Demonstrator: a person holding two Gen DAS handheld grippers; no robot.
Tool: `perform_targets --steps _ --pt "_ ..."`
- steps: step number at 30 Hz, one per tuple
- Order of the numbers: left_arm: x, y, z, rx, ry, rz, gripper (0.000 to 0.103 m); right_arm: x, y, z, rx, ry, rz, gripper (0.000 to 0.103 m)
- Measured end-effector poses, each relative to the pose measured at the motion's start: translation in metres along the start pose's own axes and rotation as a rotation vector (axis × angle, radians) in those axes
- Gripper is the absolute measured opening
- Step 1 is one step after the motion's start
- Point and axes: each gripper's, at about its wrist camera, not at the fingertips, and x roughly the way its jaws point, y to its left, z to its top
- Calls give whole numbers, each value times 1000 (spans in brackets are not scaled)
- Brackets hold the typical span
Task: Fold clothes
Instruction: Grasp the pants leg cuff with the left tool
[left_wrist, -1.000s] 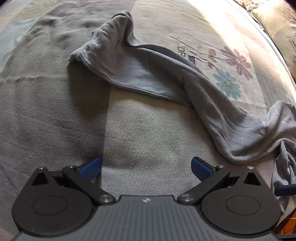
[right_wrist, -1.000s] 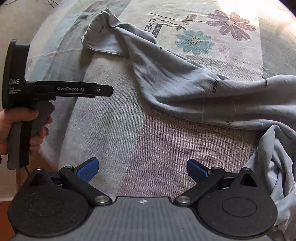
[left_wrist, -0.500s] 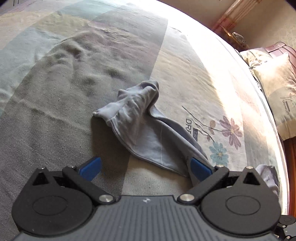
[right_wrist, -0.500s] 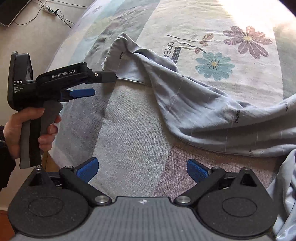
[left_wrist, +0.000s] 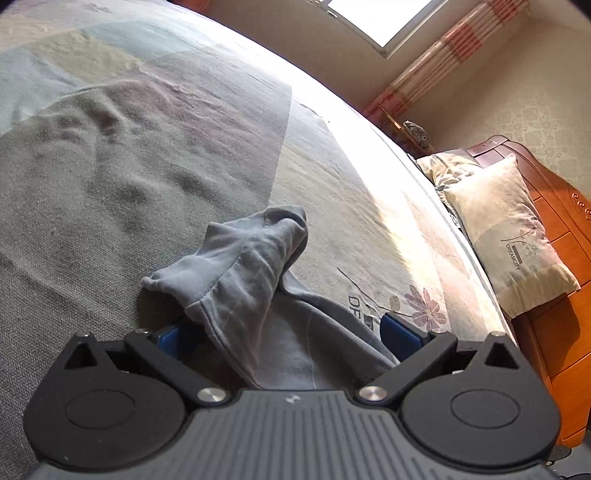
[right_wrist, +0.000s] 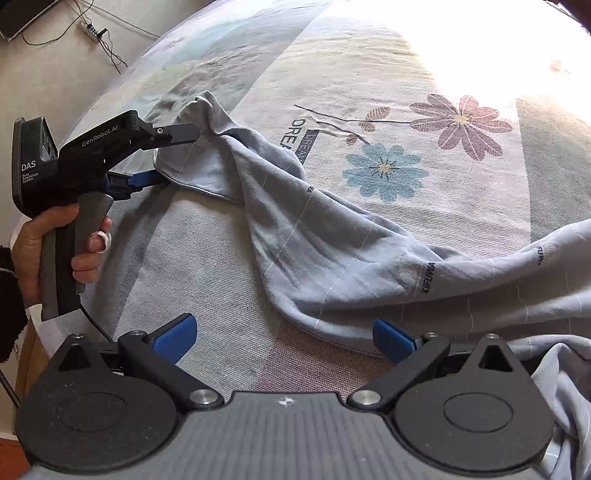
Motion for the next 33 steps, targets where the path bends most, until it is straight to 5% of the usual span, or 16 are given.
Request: perform_targets --steps 3,8,13,18,20,22,23,24,27,33 --pt "12 8 12 43 -21 -69 101 8 11 8 -45 -16 -20 103" --pt "3 30 7 -139 -83 -177 101 15 22 19 -61 -32 -12 103" --pt "14 34 14 -212 -105 -200 101 25 28 24 -54 -10 -5 103" --pt "19 59 23 -428 -130 -331 97 31 35 31 -77 -10 -13 103" --pt "20 63 16 -422 -122 -312 87 33 34 33 -61 -9 -12 103" --pt "24 65 15 -392 -96 -246 65 34 33 36 -47 -9 -15 103" --pt "27 67 15 -365 -77 -178 36 35 33 37 -44 -10 -15 103" --pt "31 70 15 -360 -71 -151 18 36 33 38 -42 -11 -15 103" --pt "36 74 17 -394 -58 -123 15 37 33 38 -53 -7 -32 103" --pt "26 37 42 -307 -76 8 11 30 29 37 -51 -20 -50 103"
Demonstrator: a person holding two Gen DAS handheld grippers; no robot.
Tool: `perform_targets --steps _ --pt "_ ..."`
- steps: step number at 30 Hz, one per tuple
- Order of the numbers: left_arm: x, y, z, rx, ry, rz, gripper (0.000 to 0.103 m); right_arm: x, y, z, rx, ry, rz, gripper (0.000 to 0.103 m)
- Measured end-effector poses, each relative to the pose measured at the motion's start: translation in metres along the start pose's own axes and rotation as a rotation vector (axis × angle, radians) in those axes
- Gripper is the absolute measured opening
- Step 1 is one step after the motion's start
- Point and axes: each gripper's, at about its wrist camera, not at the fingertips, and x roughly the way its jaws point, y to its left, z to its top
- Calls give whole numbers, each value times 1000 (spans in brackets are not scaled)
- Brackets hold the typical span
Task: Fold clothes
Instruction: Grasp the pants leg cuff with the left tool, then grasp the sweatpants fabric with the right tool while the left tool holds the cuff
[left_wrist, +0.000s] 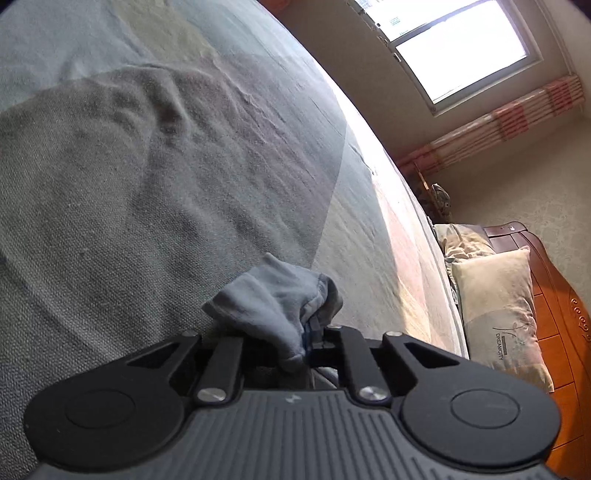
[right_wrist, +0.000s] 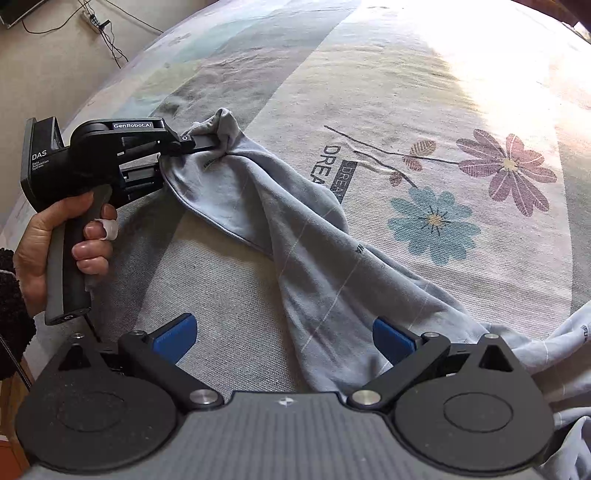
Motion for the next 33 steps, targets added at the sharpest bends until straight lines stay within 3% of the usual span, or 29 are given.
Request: perform_targets --steps 7,10,14,16,17,19,22,23,25,26,30,33 --pt "-44 -38 53 132 -193 6 11 -13 -10 5 -17 -33 -47 102" --pt "-52 -27 59 148 -187 50 11 -19 -14 12 -33 -53 -64 100" --pt "-48 16 41 95 -74 163 11 -32 -24 26 -68 -92 -81 95" --pt "-41 34 32 67 -21 238 11 -33 -35 36 -121 -95 -113 86" --pt "-41 40 28 45 -21 238 11 -34 -41 42 -150 -95 -131 83" --pt "-42 51 21 3 -21 237 11 -34 -54 53 -208 -90 -170 61" --pt "-45 48 20 34 -24 258 11 -31 -83 69 -285 -79 -253 44" --pt "-48 46 20 40 -27 265 11 -31 -93 74 -295 -77 -281 40" --pt "-54 41 22 52 -34 278 11 -28 -120 83 -258 -57 -339 21" --pt "-58 38 22 58 -38 285 11 -29 -129 84 -232 -45 -354 17" --pt "-76 24 20 93 -56 315 12 -31 -131 62 -194 51 -279 15" --pt "-76 26 15 105 -2 379 14 -27 -122 41 -222 142 -220 15"
